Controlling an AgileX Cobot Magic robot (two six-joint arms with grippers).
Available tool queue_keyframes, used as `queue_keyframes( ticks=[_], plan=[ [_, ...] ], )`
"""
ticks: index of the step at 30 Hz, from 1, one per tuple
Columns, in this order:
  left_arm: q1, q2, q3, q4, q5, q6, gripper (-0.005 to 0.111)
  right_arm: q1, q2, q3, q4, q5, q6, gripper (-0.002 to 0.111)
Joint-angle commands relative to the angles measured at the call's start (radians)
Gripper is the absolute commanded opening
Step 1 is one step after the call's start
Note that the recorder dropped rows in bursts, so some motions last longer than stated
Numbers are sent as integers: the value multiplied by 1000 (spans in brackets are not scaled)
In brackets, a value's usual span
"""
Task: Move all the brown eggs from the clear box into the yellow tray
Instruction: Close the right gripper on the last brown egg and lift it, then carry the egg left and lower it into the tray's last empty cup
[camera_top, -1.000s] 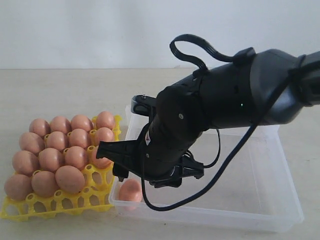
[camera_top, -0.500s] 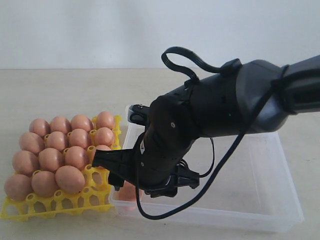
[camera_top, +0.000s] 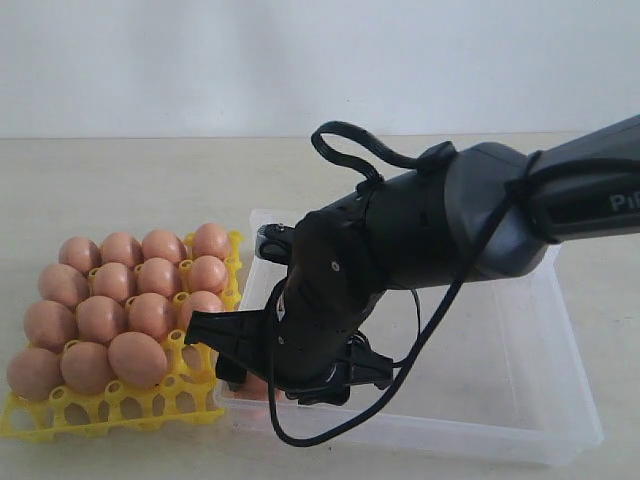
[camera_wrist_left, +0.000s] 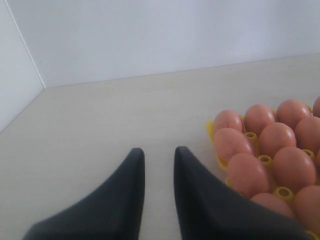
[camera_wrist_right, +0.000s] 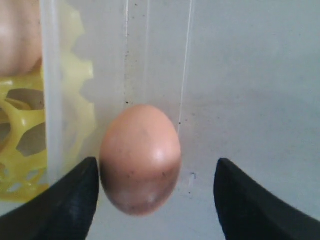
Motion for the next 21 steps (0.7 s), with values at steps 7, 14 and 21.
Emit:
queue_keyframes(
  ticks=[7, 14, 21],
  plan=[
    [2, -2, 4, -2, -2, -2, 22, 1, 2, -3, 0, -53, -6, 63],
    [2, -2, 4, -2, -2, -2, 22, 1, 30, -3, 20, -63, -8, 63],
    [2, -2, 4, -2, -2, -2, 22, 1, 34, -3, 28, -101, -8, 63]
  ],
)
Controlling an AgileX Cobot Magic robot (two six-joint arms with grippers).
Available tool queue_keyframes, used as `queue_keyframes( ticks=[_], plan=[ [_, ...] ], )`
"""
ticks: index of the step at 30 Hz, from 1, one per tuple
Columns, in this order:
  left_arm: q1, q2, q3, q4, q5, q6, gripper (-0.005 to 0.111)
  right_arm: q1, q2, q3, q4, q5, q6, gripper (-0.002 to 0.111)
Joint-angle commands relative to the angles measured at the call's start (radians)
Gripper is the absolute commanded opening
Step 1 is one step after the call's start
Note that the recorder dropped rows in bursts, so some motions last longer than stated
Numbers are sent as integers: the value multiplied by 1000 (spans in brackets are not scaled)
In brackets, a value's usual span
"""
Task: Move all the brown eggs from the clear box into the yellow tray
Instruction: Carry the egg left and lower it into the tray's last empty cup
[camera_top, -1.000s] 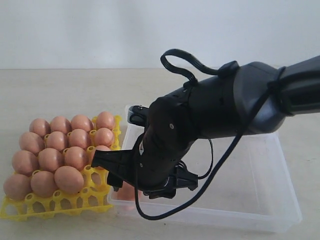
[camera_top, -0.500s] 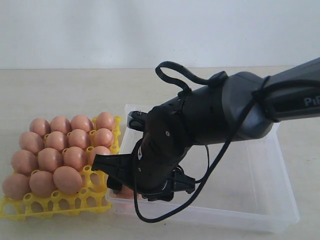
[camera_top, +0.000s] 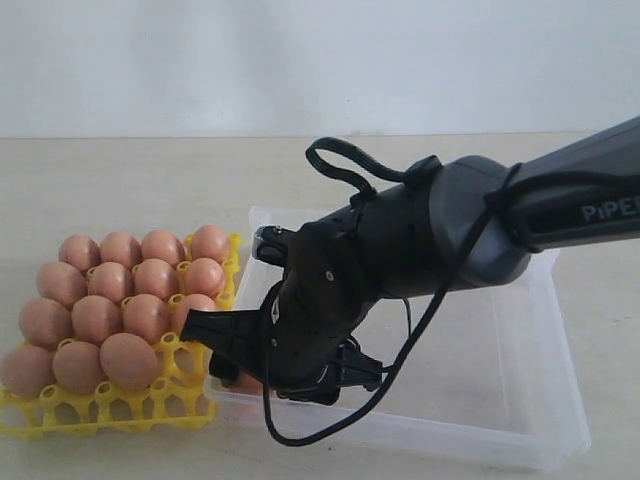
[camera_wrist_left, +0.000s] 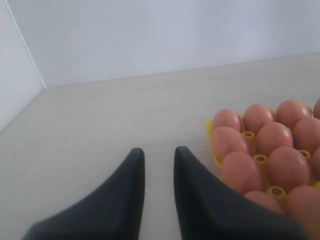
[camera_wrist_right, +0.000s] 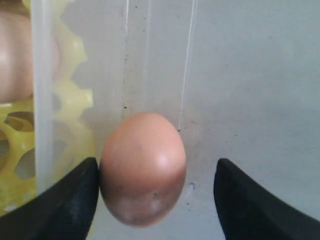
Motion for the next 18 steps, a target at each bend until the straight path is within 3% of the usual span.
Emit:
queue_keyframes(
  ticks=[1, 5, 9, 11, 14, 18],
  plan=[
    [2, -2, 4, -2, -2, -2, 22, 1, 3, -3, 6, -34, -4, 63],
    [2, -2, 4, -2, -2, -2, 22, 1, 13, -3, 6, -43, -4, 49],
    [2, -2, 4, -2, -2, -2, 22, 1, 13, -3, 7, -44, -11, 12],
    [2, -2, 4, -2, -2, -2, 22, 1, 4, -3, 7, -39, -29, 0],
    [2, -2, 4, -2, -2, -2, 22, 1, -30, -3, 7, -38, -87, 0],
    [2, -2, 4, -2, -2, -2, 22, 23, -107, -3, 3, -72, -493, 0]
  ],
)
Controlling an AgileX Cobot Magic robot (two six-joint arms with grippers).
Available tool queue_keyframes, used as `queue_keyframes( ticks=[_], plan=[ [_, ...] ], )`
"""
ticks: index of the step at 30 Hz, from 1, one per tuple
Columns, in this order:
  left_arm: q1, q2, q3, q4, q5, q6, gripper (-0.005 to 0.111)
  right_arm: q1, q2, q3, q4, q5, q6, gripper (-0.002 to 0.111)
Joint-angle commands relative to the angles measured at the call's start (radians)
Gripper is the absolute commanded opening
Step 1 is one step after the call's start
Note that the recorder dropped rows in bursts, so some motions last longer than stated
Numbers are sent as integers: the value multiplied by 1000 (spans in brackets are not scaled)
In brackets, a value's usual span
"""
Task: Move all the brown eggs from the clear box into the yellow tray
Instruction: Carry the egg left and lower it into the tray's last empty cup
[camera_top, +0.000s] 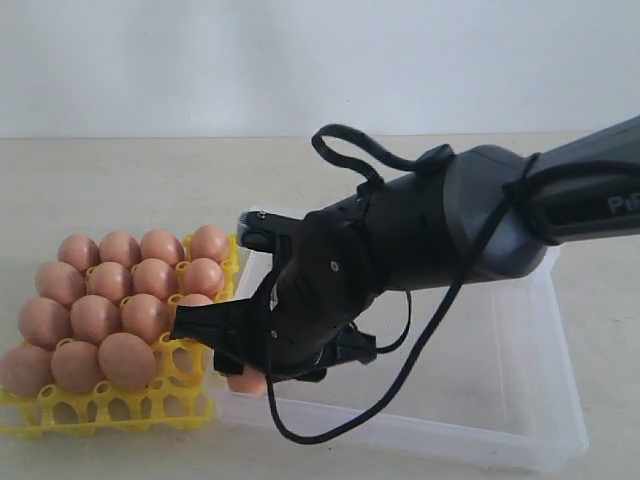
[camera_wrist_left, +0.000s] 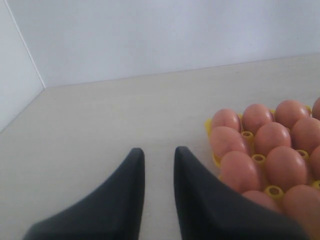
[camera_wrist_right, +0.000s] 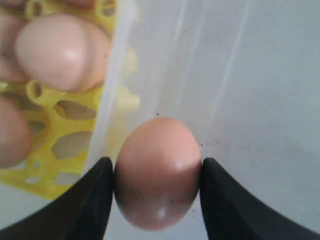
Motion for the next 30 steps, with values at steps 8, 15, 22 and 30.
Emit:
queue_keyframes(
  ticks=[8, 15, 22, 30],
  plan=[
    [2, -2, 4, -2, -2, -2, 22, 21, -173, -3, -24, -80, -506, 0],
    [2, -2, 4, -2, -2, -2, 22, 70, -173, -1, -20, -319, -703, 0],
    [2, -2, 4, -2, -2, -2, 22, 70, -81, -1, -24, -440, -712, 0],
    [2, -2, 4, -2, -2, -2, 22, 70, -55, 72, -26, -564, -655, 0]
  ],
)
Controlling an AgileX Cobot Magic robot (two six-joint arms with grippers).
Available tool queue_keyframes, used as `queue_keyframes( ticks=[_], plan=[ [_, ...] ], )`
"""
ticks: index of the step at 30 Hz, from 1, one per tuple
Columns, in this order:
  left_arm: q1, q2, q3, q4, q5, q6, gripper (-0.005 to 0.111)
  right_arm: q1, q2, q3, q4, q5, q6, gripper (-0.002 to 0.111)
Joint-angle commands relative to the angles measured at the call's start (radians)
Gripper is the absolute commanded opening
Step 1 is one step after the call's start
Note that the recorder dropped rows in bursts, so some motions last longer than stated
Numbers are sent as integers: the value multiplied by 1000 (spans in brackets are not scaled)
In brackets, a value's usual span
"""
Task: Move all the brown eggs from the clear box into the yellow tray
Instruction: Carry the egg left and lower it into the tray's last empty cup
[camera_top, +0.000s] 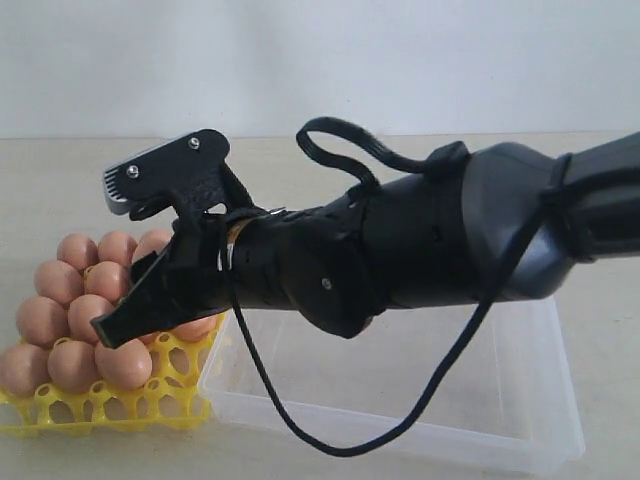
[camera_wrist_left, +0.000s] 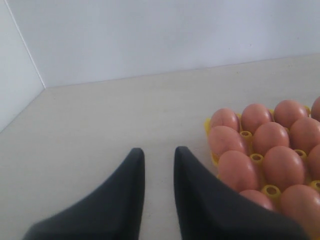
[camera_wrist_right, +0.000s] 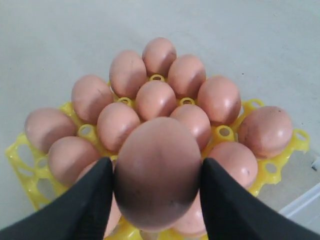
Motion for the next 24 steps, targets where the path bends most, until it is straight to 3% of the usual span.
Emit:
queue_keyframes(
  ticks=[1, 24],
  plan=[
    [2, -2, 4, -2, -2, -2, 22, 0, -1, 69, -9, -104, 48, 0],
    [2, -2, 4, -2, -2, -2, 22, 55, 2, 176, -67, -234, 63, 0]
  ],
)
